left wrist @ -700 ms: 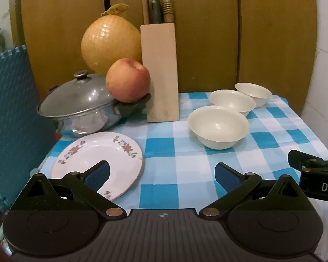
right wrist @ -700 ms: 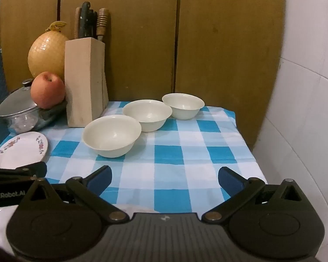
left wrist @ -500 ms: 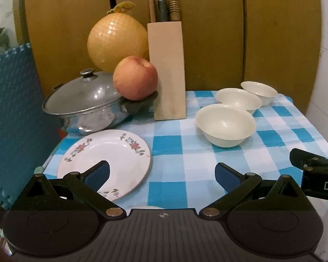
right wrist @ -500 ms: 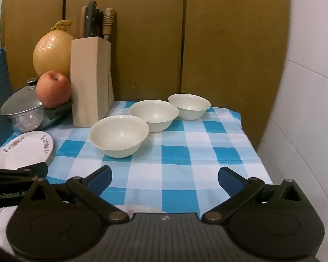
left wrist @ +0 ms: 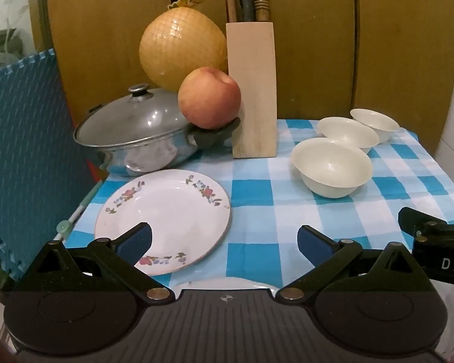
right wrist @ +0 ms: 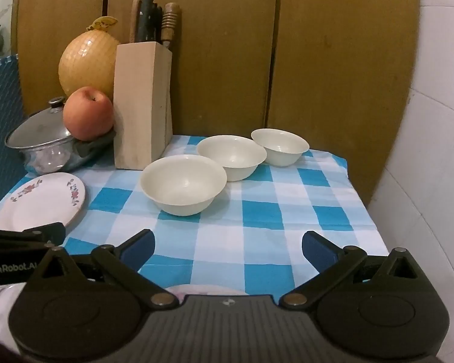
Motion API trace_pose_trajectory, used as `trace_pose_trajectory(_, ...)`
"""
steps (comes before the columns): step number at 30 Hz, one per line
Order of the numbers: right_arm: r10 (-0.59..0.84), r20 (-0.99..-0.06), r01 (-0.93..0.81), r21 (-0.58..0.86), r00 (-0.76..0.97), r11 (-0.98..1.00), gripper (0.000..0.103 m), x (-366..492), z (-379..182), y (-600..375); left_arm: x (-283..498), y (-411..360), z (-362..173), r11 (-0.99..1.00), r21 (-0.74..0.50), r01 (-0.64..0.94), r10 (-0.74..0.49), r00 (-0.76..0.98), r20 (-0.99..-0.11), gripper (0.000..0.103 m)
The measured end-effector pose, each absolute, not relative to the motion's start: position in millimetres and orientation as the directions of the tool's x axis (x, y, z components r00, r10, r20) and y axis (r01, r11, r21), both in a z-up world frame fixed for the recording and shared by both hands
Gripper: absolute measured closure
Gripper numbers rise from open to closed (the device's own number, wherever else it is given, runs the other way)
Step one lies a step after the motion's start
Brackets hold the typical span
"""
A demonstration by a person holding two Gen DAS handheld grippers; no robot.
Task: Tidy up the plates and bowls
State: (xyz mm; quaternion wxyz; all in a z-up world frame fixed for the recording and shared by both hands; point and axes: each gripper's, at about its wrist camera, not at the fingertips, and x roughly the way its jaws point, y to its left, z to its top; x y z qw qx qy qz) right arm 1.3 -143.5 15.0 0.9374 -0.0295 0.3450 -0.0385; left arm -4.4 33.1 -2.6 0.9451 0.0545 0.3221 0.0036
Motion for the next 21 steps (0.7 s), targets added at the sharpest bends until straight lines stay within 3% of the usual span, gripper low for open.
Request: trace_pose_trajectory(21,-0.061,-0.661,0.017,-0.073,0.748,0.997,0.004,7,8,-131,-4,43,-3,0.994,0.111,0.0,0.071,0.775,-0.628,0.0)
